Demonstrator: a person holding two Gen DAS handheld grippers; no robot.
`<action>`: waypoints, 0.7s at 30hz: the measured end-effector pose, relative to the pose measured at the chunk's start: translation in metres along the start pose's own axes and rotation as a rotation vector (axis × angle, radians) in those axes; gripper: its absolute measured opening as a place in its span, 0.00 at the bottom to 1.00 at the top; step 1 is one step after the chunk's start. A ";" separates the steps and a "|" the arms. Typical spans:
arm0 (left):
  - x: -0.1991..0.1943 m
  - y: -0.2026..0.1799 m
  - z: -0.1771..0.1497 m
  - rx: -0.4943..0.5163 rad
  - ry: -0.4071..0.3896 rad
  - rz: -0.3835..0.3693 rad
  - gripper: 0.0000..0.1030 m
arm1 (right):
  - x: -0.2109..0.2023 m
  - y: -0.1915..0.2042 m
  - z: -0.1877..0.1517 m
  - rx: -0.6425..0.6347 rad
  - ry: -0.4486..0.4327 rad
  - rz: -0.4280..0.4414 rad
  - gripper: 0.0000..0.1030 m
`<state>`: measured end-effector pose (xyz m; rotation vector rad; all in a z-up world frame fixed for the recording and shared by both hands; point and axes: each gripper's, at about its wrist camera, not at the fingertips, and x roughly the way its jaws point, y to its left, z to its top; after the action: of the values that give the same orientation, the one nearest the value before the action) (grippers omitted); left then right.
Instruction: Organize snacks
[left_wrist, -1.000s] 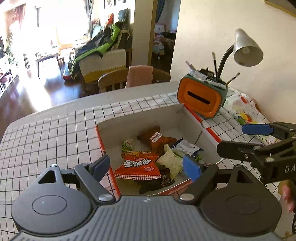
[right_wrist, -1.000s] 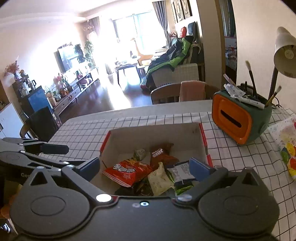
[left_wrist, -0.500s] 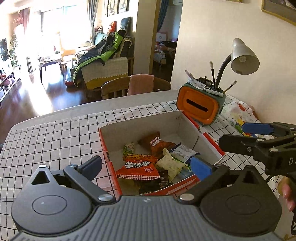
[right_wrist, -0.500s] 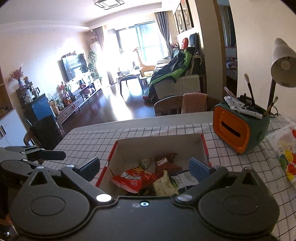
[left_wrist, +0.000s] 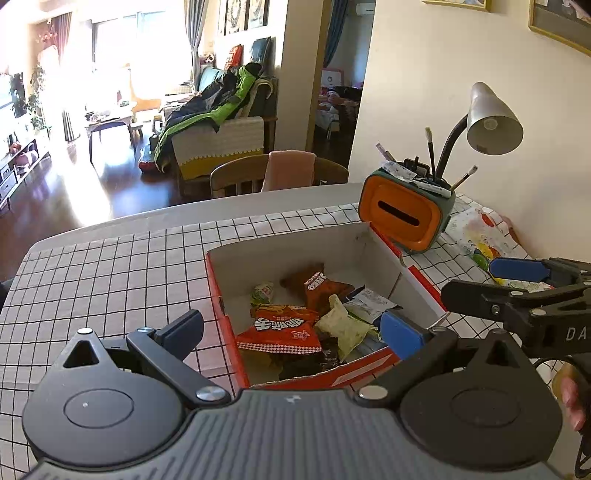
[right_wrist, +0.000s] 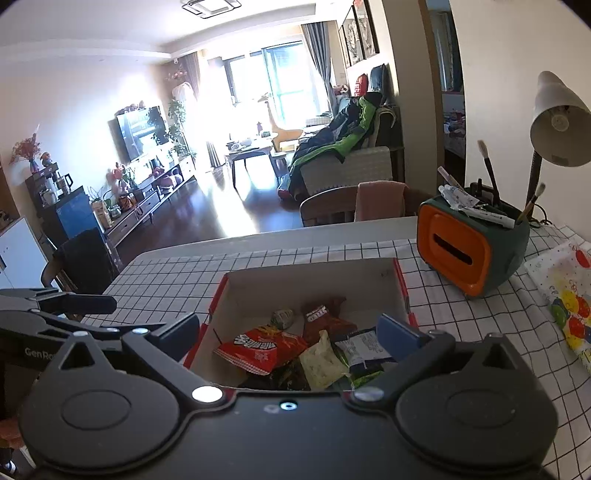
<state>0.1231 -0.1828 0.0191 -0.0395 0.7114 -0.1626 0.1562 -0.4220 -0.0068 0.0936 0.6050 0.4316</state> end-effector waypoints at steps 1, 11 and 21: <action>-0.001 0.000 0.000 0.001 -0.001 0.001 1.00 | 0.000 0.000 -0.001 0.003 0.002 0.002 1.00; -0.006 -0.001 -0.001 -0.011 -0.020 -0.006 1.00 | -0.001 -0.001 -0.004 0.022 -0.009 0.008 1.00; -0.011 0.001 0.001 -0.031 -0.048 -0.010 1.00 | -0.002 -0.005 -0.006 0.039 -0.018 0.007 1.00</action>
<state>0.1159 -0.1797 0.0267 -0.0762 0.6656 -0.1596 0.1534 -0.4275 -0.0118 0.1364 0.5952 0.4254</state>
